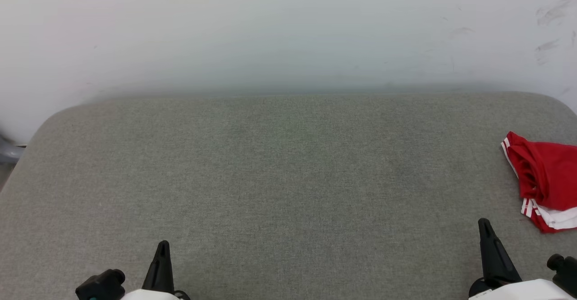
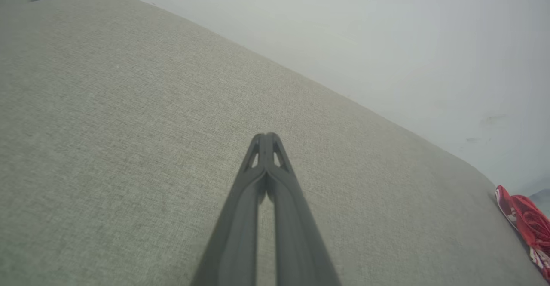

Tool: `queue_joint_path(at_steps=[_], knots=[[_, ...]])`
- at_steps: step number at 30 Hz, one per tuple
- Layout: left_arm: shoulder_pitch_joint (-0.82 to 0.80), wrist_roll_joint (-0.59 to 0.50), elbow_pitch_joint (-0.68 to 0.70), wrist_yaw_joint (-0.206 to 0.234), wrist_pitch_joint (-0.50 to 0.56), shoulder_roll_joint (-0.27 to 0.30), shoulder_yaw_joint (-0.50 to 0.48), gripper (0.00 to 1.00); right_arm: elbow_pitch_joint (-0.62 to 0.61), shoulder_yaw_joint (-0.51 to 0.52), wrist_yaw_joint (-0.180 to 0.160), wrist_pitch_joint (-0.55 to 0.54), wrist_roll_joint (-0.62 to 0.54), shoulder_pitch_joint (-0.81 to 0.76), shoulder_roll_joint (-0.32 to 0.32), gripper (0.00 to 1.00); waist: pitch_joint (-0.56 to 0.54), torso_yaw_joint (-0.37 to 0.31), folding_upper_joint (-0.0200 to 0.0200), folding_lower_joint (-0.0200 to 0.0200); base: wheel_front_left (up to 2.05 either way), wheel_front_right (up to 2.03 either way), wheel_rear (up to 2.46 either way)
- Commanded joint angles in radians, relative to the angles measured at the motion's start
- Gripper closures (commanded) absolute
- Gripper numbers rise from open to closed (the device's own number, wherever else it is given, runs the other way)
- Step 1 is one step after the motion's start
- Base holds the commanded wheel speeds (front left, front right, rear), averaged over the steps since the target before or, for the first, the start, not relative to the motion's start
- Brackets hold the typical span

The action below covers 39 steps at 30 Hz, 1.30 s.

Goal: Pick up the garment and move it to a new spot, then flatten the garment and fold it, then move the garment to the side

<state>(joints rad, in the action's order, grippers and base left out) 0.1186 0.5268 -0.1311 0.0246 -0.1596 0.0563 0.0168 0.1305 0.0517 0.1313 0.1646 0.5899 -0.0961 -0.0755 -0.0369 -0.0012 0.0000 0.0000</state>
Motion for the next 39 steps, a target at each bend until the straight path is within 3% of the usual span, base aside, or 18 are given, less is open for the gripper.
queue_joint_path(at_steps=[1,39], knots=[[-0.027,0.029,0.01,-0.008,0.007,0.004,-0.008,1.0,-0.009,0.003,0.0,-0.006,0.03,0.029,-0.001,1.0,0.0,0.0,0.0,0.0,0.0,0.0,0.0],[-0.129,0.547,-0.05,-0.081,0.134,0.003,-0.065,1.0,0.049,0.023,0.0,-0.132,0.521,0.118,0.006,1.0,0.015,0.0,0.0,0.0,0.0,0.0,0.0]])
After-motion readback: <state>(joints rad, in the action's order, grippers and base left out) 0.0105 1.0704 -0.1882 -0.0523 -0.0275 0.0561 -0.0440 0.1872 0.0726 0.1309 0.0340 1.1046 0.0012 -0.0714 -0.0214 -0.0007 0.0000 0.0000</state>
